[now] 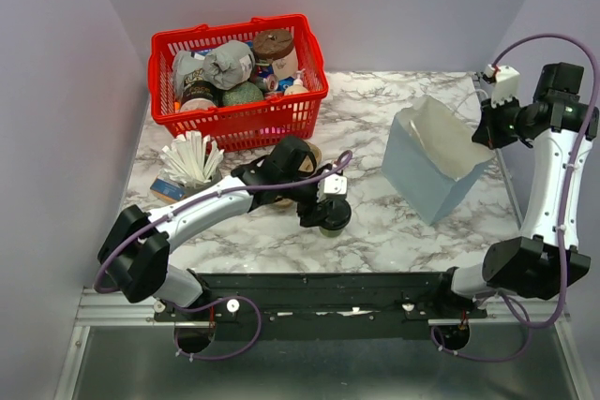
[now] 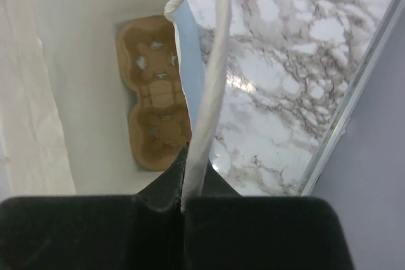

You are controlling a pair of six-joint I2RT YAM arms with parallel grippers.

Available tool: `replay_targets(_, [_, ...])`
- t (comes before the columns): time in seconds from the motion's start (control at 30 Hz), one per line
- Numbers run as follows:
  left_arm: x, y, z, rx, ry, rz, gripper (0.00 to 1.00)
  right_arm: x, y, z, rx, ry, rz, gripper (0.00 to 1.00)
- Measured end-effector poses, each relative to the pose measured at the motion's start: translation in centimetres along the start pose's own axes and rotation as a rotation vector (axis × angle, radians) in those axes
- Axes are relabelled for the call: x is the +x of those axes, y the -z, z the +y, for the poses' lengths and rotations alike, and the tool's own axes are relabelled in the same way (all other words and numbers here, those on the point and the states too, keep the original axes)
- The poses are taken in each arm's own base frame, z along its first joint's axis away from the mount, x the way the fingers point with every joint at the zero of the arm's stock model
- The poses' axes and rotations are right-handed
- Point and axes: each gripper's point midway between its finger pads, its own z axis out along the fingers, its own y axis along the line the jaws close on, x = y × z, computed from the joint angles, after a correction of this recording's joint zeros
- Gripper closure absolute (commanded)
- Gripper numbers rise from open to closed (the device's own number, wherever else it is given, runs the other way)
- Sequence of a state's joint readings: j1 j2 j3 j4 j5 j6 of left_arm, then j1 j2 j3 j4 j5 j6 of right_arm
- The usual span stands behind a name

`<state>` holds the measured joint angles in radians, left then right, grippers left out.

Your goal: Pack the takeout coffee

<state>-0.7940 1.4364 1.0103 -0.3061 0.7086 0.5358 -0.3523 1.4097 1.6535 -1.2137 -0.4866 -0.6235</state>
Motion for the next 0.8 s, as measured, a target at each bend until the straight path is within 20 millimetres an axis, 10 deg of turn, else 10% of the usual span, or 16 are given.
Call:
replay_targets(0.33, [-2.2, 2.7, 1.3, -0.068, -0.015, 0.004, 1.0, -6.0, 0.3, 7.5, -0.145, 0.305, -0.137, 0.99])
replay_targets(0.57, [-8.3, 12.4, 5.3, -0.39, -0.077, -0.108, 1.0, -6.1, 1.5, 10.5, -0.202, 0.395, -0.185, 0.99])
replay_targets(0.8, [-17.3, 20.3, 4.7, -0.612, -0.263, -0.286, 1.0, -5.2, 2.0, 13.4, -0.285, 0.491, -0.2, 1.0])
